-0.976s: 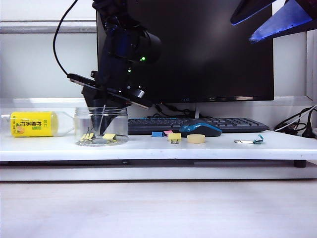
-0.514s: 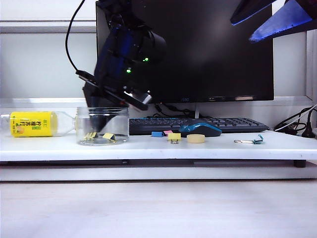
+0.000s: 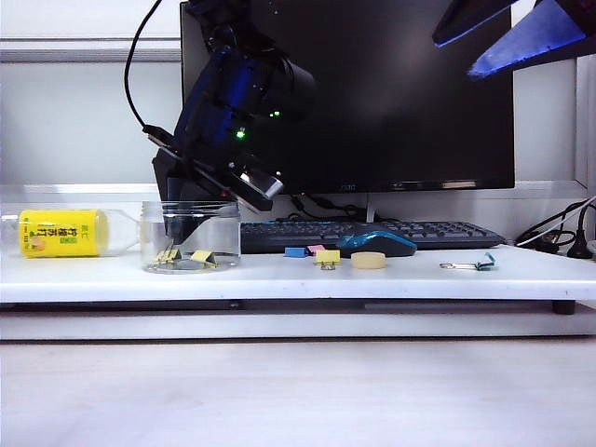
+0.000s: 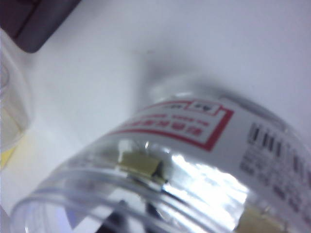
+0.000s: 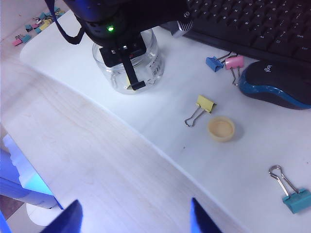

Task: Take the clips out of the round transparent plastic box and place them on the table.

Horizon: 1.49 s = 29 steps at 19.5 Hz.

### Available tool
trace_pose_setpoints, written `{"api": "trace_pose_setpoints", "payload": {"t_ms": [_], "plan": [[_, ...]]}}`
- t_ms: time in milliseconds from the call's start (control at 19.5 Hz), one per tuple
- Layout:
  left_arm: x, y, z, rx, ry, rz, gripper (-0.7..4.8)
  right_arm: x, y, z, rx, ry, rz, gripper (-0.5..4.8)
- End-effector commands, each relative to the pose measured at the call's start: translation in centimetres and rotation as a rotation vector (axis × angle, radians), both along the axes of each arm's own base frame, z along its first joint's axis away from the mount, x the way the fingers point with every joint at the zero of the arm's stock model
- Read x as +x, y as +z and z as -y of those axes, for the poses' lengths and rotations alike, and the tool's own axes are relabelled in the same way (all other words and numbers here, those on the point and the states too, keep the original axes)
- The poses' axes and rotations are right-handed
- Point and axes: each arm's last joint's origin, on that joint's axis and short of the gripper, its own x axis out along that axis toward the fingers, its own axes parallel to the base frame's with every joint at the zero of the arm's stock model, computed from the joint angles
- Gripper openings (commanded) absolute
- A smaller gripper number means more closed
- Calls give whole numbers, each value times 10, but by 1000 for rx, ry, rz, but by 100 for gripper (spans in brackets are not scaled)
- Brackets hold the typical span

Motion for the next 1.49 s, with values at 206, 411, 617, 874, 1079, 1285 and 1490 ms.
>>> {"api": "trace_pose_setpoints", "payload": {"t_ms": [206,411,617,874,1079,1285,1490], "plan": [[2,-14,-1,-25,130,24,104,1,3,0,6,4,21,284],[3,-15,2,-96,163,26,206,0,3,0,5,4,19,284],[5,-15,4,-122,165,35,206,0,3,0,4,4,17,284],[8,-16,8,-205,160,26,166,0,3,0,5,4,17,284],[10,-16,11,-271,156,18,152,0,3,0,5,4,17,284],[12,-16,9,-302,157,3,151,0,3,0,5,3,17,284],[16,-16,5,-321,166,1,116,0,3,0,5,3,16,284]]}}
